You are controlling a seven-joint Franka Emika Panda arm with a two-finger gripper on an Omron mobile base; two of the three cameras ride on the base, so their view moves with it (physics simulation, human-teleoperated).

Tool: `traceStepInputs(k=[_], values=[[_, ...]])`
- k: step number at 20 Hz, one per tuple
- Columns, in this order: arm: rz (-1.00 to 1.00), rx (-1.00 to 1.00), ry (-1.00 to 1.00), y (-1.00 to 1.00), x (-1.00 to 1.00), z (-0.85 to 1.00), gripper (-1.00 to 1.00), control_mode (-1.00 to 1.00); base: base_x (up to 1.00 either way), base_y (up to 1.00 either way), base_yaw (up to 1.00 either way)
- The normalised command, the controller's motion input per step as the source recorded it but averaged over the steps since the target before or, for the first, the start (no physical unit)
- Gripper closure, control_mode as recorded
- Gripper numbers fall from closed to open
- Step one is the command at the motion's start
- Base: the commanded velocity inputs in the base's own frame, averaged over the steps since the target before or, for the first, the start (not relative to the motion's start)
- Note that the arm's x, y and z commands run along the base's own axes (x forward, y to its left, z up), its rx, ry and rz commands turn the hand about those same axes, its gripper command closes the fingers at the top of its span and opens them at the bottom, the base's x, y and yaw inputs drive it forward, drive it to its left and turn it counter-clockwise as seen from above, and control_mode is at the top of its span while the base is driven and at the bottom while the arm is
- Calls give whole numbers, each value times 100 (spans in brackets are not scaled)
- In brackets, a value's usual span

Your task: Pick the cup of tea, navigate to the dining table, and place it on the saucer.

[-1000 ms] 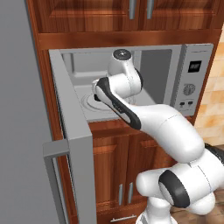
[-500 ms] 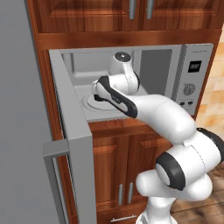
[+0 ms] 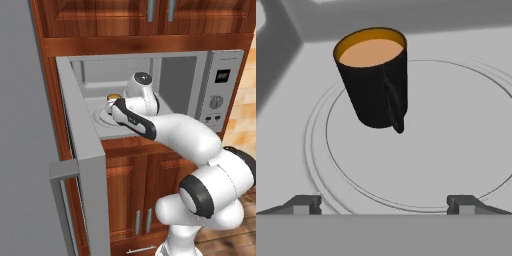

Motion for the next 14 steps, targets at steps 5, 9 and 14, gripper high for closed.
traceStepInputs(k=[5, 9, 14], values=[[0, 0, 0, 0, 28, 4, -100, -100, 0, 0, 0], [0, 0, 1, 0, 26, 4, -100, -100, 0, 0, 0], [0, 0, 2, 0, 17, 0, -100, -100, 0, 0, 0]])
